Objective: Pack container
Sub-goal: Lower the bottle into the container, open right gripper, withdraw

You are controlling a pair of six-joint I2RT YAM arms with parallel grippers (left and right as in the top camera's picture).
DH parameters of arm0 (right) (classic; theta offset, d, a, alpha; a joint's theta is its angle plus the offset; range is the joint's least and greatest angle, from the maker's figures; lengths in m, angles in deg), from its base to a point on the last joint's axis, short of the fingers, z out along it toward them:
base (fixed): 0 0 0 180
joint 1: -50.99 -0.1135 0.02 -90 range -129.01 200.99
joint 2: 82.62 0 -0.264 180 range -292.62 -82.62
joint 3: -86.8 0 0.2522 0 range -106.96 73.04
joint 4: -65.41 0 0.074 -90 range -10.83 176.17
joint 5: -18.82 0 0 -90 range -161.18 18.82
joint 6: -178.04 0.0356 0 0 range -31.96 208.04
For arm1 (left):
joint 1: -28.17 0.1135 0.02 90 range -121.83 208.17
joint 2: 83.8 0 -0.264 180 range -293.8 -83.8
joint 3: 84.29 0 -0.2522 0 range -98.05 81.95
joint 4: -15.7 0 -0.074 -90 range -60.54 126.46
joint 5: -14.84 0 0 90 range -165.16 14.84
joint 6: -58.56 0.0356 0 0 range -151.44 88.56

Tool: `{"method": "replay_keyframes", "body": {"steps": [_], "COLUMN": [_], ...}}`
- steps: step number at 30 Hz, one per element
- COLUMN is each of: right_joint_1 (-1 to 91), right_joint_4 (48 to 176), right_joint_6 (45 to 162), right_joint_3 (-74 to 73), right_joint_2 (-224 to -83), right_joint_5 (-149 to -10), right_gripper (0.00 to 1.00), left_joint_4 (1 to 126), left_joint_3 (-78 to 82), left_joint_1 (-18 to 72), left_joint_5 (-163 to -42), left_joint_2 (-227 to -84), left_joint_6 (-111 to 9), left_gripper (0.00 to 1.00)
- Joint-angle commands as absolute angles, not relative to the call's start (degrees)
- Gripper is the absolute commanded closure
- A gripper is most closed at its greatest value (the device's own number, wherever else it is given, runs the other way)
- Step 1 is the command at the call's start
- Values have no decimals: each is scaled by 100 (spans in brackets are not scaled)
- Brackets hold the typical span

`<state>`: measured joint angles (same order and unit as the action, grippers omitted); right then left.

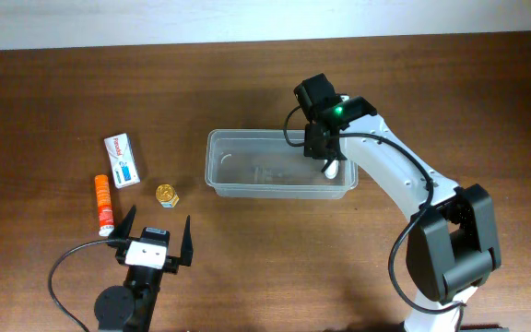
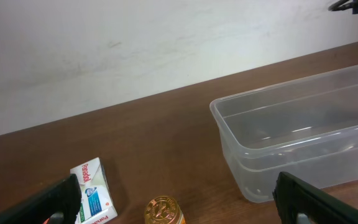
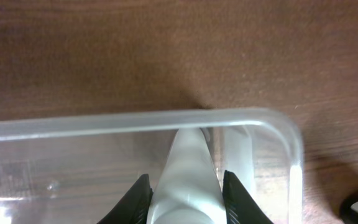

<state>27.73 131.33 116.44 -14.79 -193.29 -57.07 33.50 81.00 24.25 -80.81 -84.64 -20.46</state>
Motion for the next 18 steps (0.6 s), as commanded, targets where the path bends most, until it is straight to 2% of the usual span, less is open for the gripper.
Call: {"method": "replay_keyframes", "body": {"steps": [1, 2, 3, 18], "right_joint_1": [2751, 2751, 2751, 3057], "right_joint_4": [13044, 13011, 12998, 12847], "right_joint_6": [11485, 11441, 11439, 11439], "right_joint_3": [-1448, -1448, -1448, -1186], "right_joint_2": [-19303, -19305, -19305, -19305], "right_joint_5": [-5373, -5373, -5373, -5642], "right_gripper": [82, 75, 75, 71], "left_joint_4": [3337, 3337, 3337, 3337], "left_joint_3": [8144, 8144, 8144, 8144], "left_joint_1": [2460, 2460, 2460, 2460], "left_joint_5": [-8140, -8140, -8140, -8140], "left_joint_2": [-8414, -8414, -8414, -8414], "left_joint_6": [-1956, -1956, -1956, -1956], "left_gripper": [1, 1, 1, 1]}}
